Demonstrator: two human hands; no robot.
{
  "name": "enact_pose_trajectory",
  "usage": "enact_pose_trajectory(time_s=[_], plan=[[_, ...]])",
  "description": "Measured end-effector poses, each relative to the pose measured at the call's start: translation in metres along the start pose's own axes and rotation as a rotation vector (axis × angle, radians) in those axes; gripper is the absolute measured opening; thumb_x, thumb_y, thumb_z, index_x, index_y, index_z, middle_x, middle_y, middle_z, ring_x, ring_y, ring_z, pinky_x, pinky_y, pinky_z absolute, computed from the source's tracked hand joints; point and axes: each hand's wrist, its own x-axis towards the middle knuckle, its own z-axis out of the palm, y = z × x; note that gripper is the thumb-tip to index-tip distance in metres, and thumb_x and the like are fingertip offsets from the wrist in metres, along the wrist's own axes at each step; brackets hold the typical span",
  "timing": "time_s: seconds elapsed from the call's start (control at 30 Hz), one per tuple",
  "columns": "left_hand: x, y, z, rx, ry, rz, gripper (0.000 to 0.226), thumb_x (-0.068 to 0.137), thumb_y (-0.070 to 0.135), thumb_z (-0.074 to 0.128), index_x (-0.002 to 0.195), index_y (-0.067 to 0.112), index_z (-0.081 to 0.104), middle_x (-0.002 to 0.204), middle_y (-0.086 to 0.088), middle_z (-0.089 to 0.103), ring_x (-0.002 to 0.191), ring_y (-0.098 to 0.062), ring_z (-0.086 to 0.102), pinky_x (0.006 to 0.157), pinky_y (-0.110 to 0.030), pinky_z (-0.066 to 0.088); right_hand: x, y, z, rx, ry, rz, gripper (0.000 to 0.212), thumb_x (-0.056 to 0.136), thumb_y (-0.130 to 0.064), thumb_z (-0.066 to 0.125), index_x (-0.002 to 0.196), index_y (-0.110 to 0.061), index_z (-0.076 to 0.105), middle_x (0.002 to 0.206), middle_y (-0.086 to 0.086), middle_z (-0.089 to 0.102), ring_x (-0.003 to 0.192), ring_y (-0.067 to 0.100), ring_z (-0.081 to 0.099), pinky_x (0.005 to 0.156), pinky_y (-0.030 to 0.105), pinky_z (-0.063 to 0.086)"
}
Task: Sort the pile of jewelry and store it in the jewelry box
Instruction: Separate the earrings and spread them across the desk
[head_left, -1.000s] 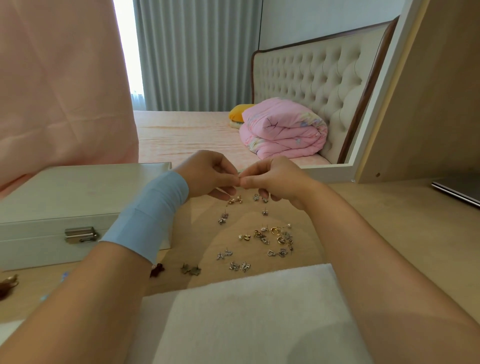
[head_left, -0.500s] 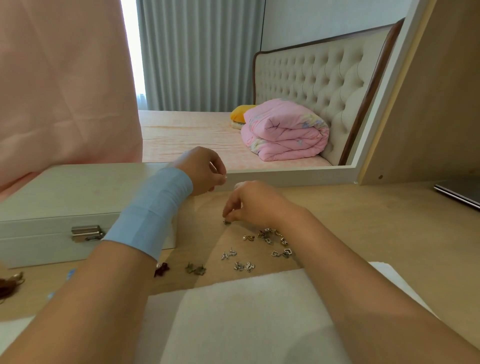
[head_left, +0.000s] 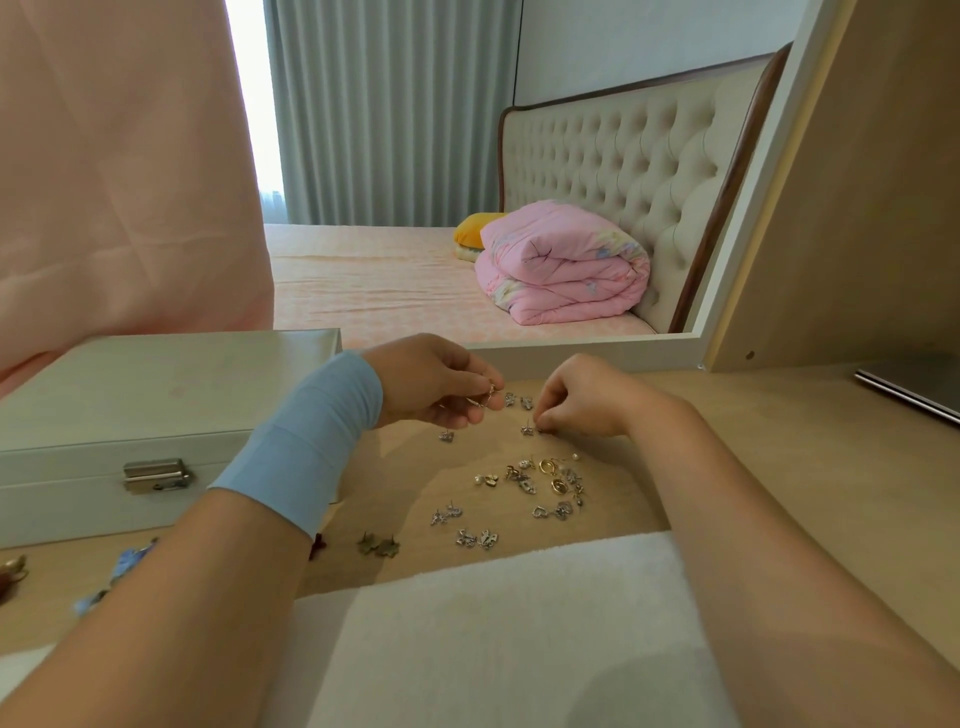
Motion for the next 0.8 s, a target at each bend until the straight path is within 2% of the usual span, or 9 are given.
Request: enact_pose_trajectory(time_s=[0.13, 0.2, 0.33, 0.43, 0.5, 0.63, 0.7, 0.73, 0.8], plan=[[-0.001, 0.0, 0.0, -0.039, -0.021, -0.025, 0.016, 0.1, 0.006, 0.053, 0.11, 0.005, 0.065, 0.091, -0.005, 0.074, 0.068, -0.011, 0.064, 0.062, -0.022, 0.056, -0.003, -0.006, -0.002, 0.088, -0.05, -0.01, 0.013, 0.085, -0.014, 0.078, 0.097, -0.021, 0.079, 0.083, -0.012, 0.071, 0.07, 0.002, 0.061, 0.062, 0.018, 0.046], [-0.001, 0.0, -0.001, -0.039, -0.018, -0.038, 0.017, 0.1, 0.006, 0.052, 0.11, 0.005, 0.065, 0.091, -0.004, 0.075, 0.068, -0.01, 0.064, 0.062, -0.022, 0.056, -0.005, -0.01, -0.005, 0.138, -0.017, -0.048, 0.016, 0.088, -0.011, 0.072, 0.096, -0.024, 0.077, 0.083, -0.008, 0.07, 0.069, 0.003, 0.061, 0.064, 0.019, 0.046], [-0.001, 0.001, -0.001, -0.05, 0.011, -0.064, 0.018, 0.1, 0.007, 0.052, 0.113, 0.003, 0.064, 0.092, -0.007, 0.075, 0.066, -0.01, 0.065, 0.061, -0.021, 0.057, -0.008, -0.028, -0.012, 0.306, 0.168, -0.188, 0.023, 0.088, -0.009, 0.063, 0.085, -0.028, 0.076, 0.081, -0.006, 0.071, 0.07, 0.007, 0.06, 0.067, 0.022, 0.049], [-0.002, 0.002, -0.002, -0.059, 0.03, -0.074, 0.018, 0.099, 0.009, 0.055, 0.112, 0.003, 0.066, 0.095, -0.01, 0.075, 0.067, -0.011, 0.065, 0.062, -0.021, 0.057, -0.013, -0.041, -0.013, 0.366, 0.112, -0.245, 0.006, 0.085, -0.021, 0.075, 0.088, -0.023, 0.08, 0.079, -0.008, 0.074, 0.074, 0.002, 0.062, 0.07, 0.023, 0.053], [-0.002, 0.003, -0.003, -0.03, 0.037, -0.079, 0.019, 0.097, 0.011, 0.058, 0.11, 0.002, 0.069, 0.096, -0.011, 0.075, 0.069, -0.011, 0.065, 0.062, -0.02, 0.057, -0.014, -0.045, -0.01, 0.375, 0.091, -0.246, 0.012, 0.078, -0.03, 0.085, 0.087, -0.023, 0.081, 0.082, -0.007, 0.076, 0.076, 0.001, 0.064, 0.074, 0.028, 0.056], [0.001, 0.001, -0.005, -0.067, 0.081, -0.093, 0.021, 0.098, 0.011, 0.058, 0.117, 0.005, 0.066, 0.096, -0.016, 0.075, 0.077, -0.015, 0.068, 0.065, -0.021, 0.058, -0.009, -0.048, -0.002, 0.419, 0.116, -0.234, 0.012, 0.074, -0.023, 0.089, 0.084, -0.02, 0.083, 0.069, -0.008, 0.074, 0.068, 0.004, 0.061, 0.068, 0.029, 0.052], [0.002, 0.001, -0.006, -0.083, 0.103, -0.094, 0.02, 0.098, 0.011, 0.057, 0.115, 0.005, 0.066, 0.095, -0.013, 0.076, 0.079, -0.016, 0.071, 0.066, -0.022, 0.059, -0.008, -0.049, -0.001, 0.439, 0.129, -0.238, 0.009, 0.076, -0.02, 0.087, 0.084, -0.018, 0.083, 0.073, 0.0, 0.076, 0.07, 0.01, 0.061, 0.068, 0.032, 0.05], [0.003, 0.001, -0.006, -0.063, 0.121, -0.098, 0.018, 0.098, 0.011, 0.058, 0.113, 0.005, 0.065, 0.095, -0.012, 0.076, 0.08, -0.017, 0.072, 0.067, -0.023, 0.059, -0.008, -0.048, -0.002, 0.438, 0.134, -0.232, 0.008, 0.077, -0.019, 0.087, 0.084, -0.019, 0.083, 0.074, 0.002, 0.076, 0.069, 0.011, 0.06, 0.067, 0.033, 0.05], [0.005, 0.0, -0.008, 0.083, 0.172, -0.119, 0.013, 0.098, 0.011, 0.059, 0.108, 0.005, 0.064, 0.093, -0.007, 0.077, 0.08, -0.019, 0.074, 0.066, -0.024, 0.059, -0.009, -0.044, -0.003, 0.435, 0.139, -0.203, 0.006, 0.079, -0.017, 0.085, 0.083, -0.021, 0.082, 0.069, -0.005, 0.073, 0.06, 0.005, 0.058, 0.063, 0.029, 0.049]])
